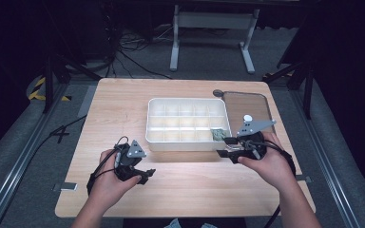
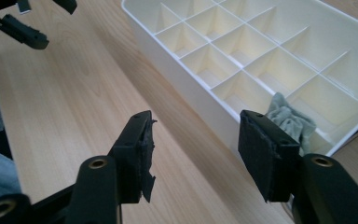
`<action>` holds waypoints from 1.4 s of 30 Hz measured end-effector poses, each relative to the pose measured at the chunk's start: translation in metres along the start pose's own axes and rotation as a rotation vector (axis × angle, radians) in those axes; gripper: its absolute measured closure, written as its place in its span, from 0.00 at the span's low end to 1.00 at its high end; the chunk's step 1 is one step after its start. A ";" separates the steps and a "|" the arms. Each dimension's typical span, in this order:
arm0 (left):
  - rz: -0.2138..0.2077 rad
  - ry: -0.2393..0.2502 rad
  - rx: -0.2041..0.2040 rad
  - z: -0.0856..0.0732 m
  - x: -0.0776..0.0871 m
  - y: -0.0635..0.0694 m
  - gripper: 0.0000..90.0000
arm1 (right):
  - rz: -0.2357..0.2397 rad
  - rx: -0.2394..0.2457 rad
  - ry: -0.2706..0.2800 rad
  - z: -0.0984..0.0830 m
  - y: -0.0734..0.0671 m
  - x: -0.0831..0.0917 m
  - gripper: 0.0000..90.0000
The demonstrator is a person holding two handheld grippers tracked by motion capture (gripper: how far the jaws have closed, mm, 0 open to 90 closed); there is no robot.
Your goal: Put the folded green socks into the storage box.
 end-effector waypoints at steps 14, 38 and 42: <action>-0.023 0.007 -0.011 -0.003 0.010 -0.003 0.28 | 0.036 0.028 -0.051 -0.029 -0.016 -0.007 0.39; -0.080 -0.157 -0.097 -0.017 -0.018 -0.008 0.23 | 0.024 -0.024 -0.133 -0.104 -0.005 -0.050 0.36; -0.087 -0.165 -0.088 -0.019 -0.022 -0.009 0.23 | 0.015 -0.026 -0.118 -0.108 -0.003 -0.053 0.36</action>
Point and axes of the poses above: each handheld gripper's, and its own axes: x roughly backward along the jaws, z roughly out of its top, y roughly to its right, the point moved 8 cm from there along -x, roughly forward along the jaws, and after that the axes turned 14 degrees about -y, right-handed, at the moved point
